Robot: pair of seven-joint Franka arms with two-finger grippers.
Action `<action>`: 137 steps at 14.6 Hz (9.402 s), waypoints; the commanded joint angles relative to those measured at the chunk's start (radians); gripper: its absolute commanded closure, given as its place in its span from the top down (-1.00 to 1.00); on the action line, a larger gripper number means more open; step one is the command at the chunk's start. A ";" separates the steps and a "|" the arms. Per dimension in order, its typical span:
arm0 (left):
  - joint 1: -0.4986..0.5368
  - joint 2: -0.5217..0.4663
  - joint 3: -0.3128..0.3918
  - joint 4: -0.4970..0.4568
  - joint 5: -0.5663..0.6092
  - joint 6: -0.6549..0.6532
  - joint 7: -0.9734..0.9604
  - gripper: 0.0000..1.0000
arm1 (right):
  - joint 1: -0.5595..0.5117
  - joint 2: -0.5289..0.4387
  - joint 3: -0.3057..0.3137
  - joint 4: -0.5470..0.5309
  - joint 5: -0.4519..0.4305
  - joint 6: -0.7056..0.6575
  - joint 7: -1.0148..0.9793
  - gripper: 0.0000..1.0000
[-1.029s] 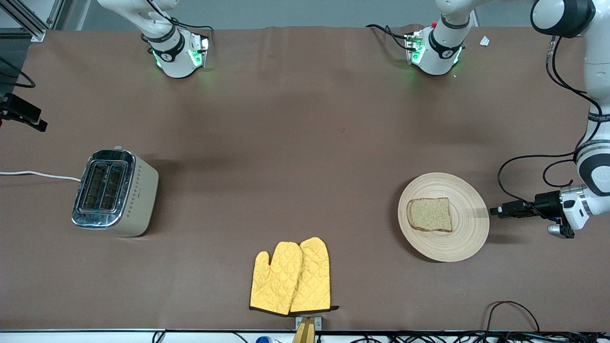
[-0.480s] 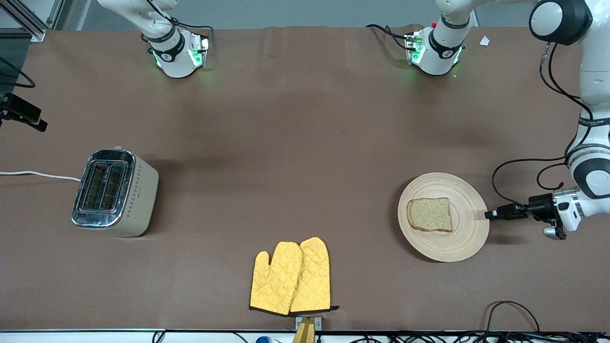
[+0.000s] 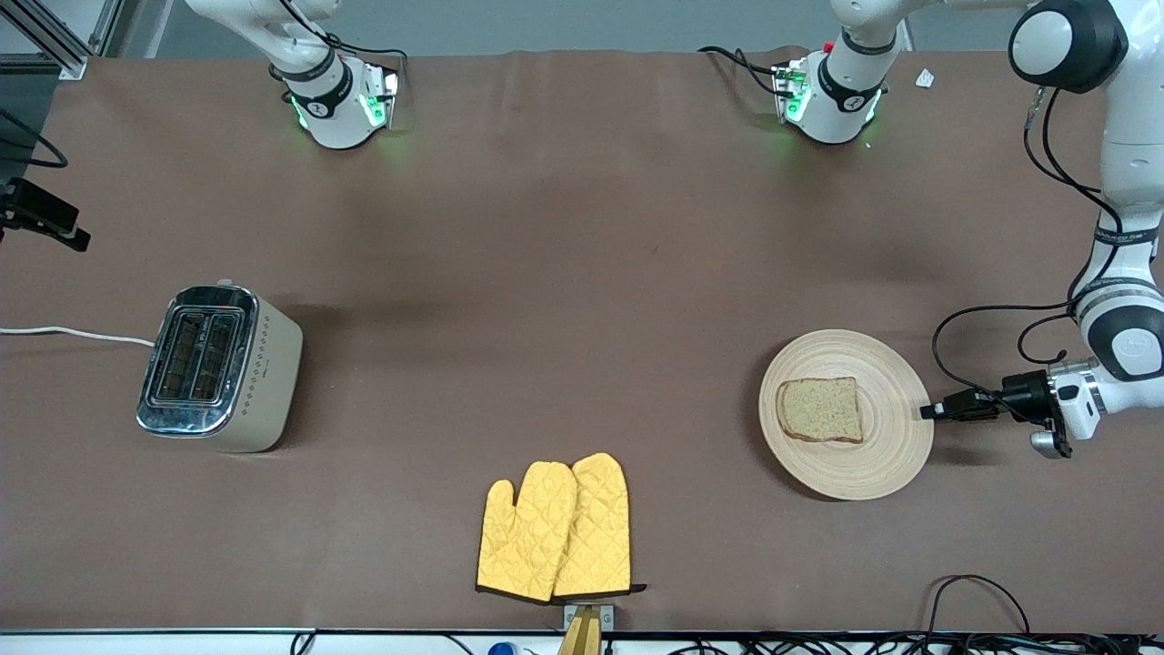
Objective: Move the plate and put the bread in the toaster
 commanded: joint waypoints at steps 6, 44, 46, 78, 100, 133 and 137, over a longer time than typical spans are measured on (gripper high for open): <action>0.011 0.019 -0.040 0.019 -0.040 -0.040 0.088 -0.99 | -0.018 -0.015 0.014 -0.014 0.014 0.001 0.013 1.00; -0.371 -0.007 -0.651 -0.352 -0.670 0.869 0.145 -0.94 | -0.018 0.092 0.011 -0.011 0.062 0.036 0.013 1.00; -0.373 0.005 -0.649 -0.352 -0.742 0.869 0.225 -0.92 | -0.005 0.133 0.017 -0.012 0.124 0.036 0.039 1.00; -0.046 -0.067 -0.476 -0.073 0.442 0.606 -0.615 1.00 | 0.108 0.657 0.588 -0.276 -0.387 0.749 1.160 0.11; -0.049 -0.654 -0.478 0.025 1.044 -0.228 -1.134 1.00 | 0.071 0.644 0.642 0.170 -0.421 -0.008 0.819 -0.99; -0.448 -0.901 -0.002 -0.032 0.802 -0.521 -0.971 1.00 | 0.023 0.533 0.240 0.109 -0.493 -0.010 0.459 0.94; -0.450 -0.901 -0.002 -0.029 0.803 -0.521 -0.973 1.00 | 0.000 0.390 0.231 0.110 -0.367 -0.019 0.276 1.00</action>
